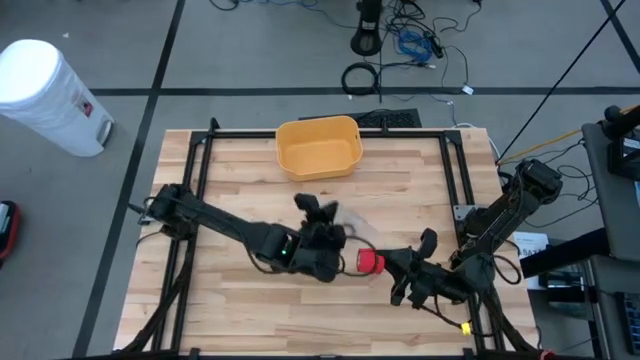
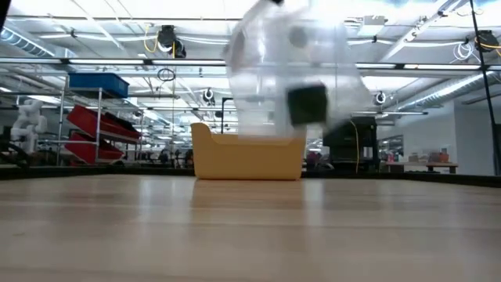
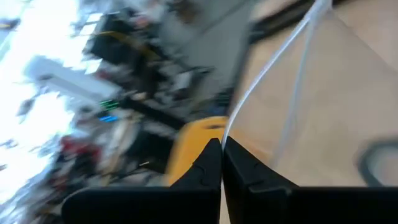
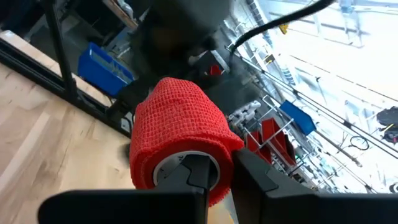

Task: Roll bandage
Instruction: Put the rolled red bandage into the transparent zip bag

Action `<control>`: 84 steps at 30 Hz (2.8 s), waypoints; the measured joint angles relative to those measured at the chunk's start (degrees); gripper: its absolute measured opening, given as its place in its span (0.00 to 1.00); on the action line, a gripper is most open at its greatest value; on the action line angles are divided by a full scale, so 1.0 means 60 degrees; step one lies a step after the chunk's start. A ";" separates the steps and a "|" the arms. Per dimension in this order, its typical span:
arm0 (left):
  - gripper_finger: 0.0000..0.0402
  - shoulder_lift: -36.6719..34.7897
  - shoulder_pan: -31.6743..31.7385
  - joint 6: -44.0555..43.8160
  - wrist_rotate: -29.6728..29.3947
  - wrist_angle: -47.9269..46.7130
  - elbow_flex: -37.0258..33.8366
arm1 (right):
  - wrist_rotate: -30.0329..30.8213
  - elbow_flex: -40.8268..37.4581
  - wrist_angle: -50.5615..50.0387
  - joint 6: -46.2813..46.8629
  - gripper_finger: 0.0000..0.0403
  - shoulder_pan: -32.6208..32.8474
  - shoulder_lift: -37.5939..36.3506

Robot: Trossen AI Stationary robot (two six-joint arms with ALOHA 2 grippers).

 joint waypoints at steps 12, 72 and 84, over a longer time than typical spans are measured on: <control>0.00 -0.0198 0.0505 -0.2856 0.1921 -0.1894 0.0915 | 0.0761 0.0000 0.0429 -0.0706 0.08 0.0059 0.0000; 0.00 0.0132 0.0168 -0.2218 0.3510 -0.1235 0.0560 | 0.0644 0.0000 -0.5457 0.5766 0.08 -0.2138 -0.0002; 0.00 0.0128 0.0062 -0.1925 0.2272 -0.1187 0.0560 | 0.0647 0.0000 -0.6099 0.6314 0.08 -0.2221 0.0000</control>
